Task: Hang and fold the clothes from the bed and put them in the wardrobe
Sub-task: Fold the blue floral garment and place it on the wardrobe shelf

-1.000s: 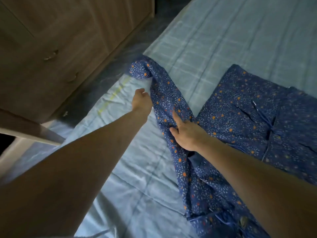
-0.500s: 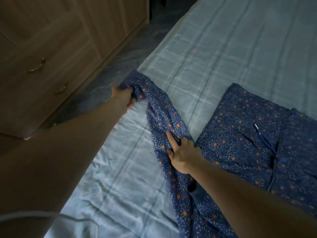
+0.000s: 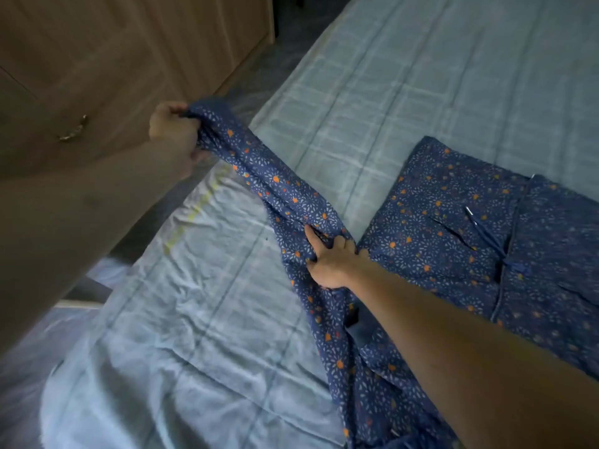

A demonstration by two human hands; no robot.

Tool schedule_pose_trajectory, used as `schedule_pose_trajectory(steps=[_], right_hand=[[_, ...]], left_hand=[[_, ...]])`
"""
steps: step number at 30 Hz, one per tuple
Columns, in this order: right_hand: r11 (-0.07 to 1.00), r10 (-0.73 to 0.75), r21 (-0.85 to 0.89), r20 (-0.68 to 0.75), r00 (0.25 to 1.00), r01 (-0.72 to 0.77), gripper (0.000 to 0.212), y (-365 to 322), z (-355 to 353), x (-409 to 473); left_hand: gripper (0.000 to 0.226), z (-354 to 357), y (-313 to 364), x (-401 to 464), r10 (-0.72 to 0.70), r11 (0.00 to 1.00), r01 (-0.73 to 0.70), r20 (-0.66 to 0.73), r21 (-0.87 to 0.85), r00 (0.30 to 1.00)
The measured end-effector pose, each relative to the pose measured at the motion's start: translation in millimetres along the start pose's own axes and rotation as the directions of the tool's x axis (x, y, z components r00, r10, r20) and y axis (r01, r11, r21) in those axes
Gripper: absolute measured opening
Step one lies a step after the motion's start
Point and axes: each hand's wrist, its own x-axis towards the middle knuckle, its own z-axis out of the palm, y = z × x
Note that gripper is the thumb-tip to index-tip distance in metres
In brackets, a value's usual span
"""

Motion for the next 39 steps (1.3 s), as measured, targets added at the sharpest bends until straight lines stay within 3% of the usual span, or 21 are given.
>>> schedule_pose_trajectory(steps=[3, 5, 6, 8, 10, 11, 12, 15, 17, 18, 19, 21, 23, 25, 26, 30, 33, 35, 37, 39], right_hand=[[0.969, -0.127, 0.216, 0.010, 0.992, 0.122, 0.061, 10.5, -17.2, -23.3], [0.873, -0.206, 0.423, -0.134, 0.969, 0.244, 0.042, 18.8, -33.0, -51.3], [0.769, -0.195, 0.577, -0.200, 0.960, 0.277, 0.035, 22.7, -43.1, -68.5], [0.400, -0.142, 0.880, -0.217, 0.966, 0.257, 0.037, 33.2, -68.8, -106.4], [0.008, -0.162, 0.975, -0.218, 0.962, 0.223, 0.056, 51.5, -92.9, -144.4], [-0.110, -0.186, 0.972, -0.227, 0.956, 0.209, 0.064, 62.0, -101.0, -161.2], [-0.145, -0.215, 0.967, -0.237, 0.947, 0.209, 0.066, 71.6, -105.1, -177.1], [0.030, -0.175, 0.972, -0.224, 0.959, 0.232, 0.029, 96.5, -92.9, -214.7], [0.070, -0.053, 0.981, -0.179, 0.983, 0.182, 0.014, 116.7, -72.9, -228.8], [0.068, -0.007, 0.986, -0.150, 0.989, 0.150, 0.012, 128.9, -62.0, -234.5], [0.066, 0.035, 0.990, -0.124, 0.992, 0.122, 0.011, 141.6, -51.9, -240.7], [0.042, 0.091, 0.996, -0.082, 0.992, 0.079, 0.007, 167.3, -33.0, -257.4], [0.009, 0.101, 0.999, -0.049, 0.994, 0.048, 0.005, 192.0, -15.9, -275.4], [-0.053, 0.079, 0.999, 0.008, 0.997, -0.004, 0.008, 215.7, 3.1, -293.4], [-0.096, 0.069, 0.995, 0.032, 0.997, -0.025, 0.008, 227.1, 12.1, -301.6], [-0.202, 0.093, 0.979, 0.033, 0.995, -0.014, 0.004, 268.8, 40.4, -328.0], [0.019, 0.294, 0.996, 0.083, 0.952, -0.093, 0.005, 298.1, 72.8, -328.5], [0.063, 0.427, 0.983, 0.127, 0.895, -0.170, 0.007, 313.3, 98.8, -317.9], [0.029, 0.520, 0.980, 0.154, 0.840, -0.198, 0.009, 323.1, 124.9, -301.9], [0.201, 0.629, 0.956, 0.042, 0.776, -0.215, 0.016, 327.6, 151.1, -284.4]], left_hand=[[0.031, 13.3, 36.6, -38.8, 0.350, 0.937, -0.350, -0.022, 0.010, 0.936], [0.037, 26.1, 54.3, -77.0, 0.525, 0.851, -0.525, 0.070, -0.017, 0.848], [0.041, 33.4, 60.8, -99.6, 0.587, 0.809, -0.587, 0.118, -0.036, 0.801], [0.047, 51.2, 69.2, -153.0, 0.659, 0.746, -0.662, 0.224, -0.070, 0.718], [0.052, 64.8, 67.2, -207.8, 0.676, 0.701, -0.707, 0.403, -0.093, 0.617], [0.053, 68.9, 60.6, -230.6, 0.649, 0.690, -0.718, 0.511, -0.085, 0.564], [0.055, 70.9, 53.1, -254.2, 0.623, 0.648, -0.759, 0.616, -0.060, 0.482], [0.049, 71.6, 19.8, -311.9, 0.576, 0.309, -0.944, 0.813, -0.117, 0.087], [0.046, 67.1, -8.8, -332.2, 0.551, 0.142, -0.978, 0.833, -0.153, -0.050], [0.045, 64.6, -25.3, -335.5, 0.566, 0.081, -0.990, 0.823, -0.116, -0.050], [0.046, 60.9, -41.8, -336.5, 0.595, 0.057, -0.998, 0.804, -0.037, 0.004], [0.055, 52.9, -71.4, -330.9, 0.625, 0.104, -0.977, 0.753, 0.183, 0.208], [0.067, 48.1, -88.9, -322.7, 0.568, 0.166, -0.905, 0.712, 0.392, 0.412], [0.077, 49.7, -99.9, -316.3, 0.461, 0.170, -0.850, 0.722, 0.499, 0.516], [0.080, 52.9, -103.9, -315.8, 0.407, 0.128, -0.850, 0.754, 0.511, 0.515], [0.072, 72.3, -114.3, -318.7, 0.262, -0.115, -0.908, 0.894, 0.402, 0.363], [0.071, 81.4, -118.7, -318.5, 0.195, -0.187, -0.931, 0.940, 0.314, 0.278], [0.078, 82.7, -128.7, -320.8, 0.024, -0.288, -0.939, 0.982, 0.187, 0.188], [0.080, 83.7, -139.6, -330.8, -0.176, -0.350, -0.928, 0.964, 0.128, 0.199], [0.068, 85.5, -145.2, -343.0, -0.249, -0.315, -0.936, 0.938, 0.158, 0.243]])
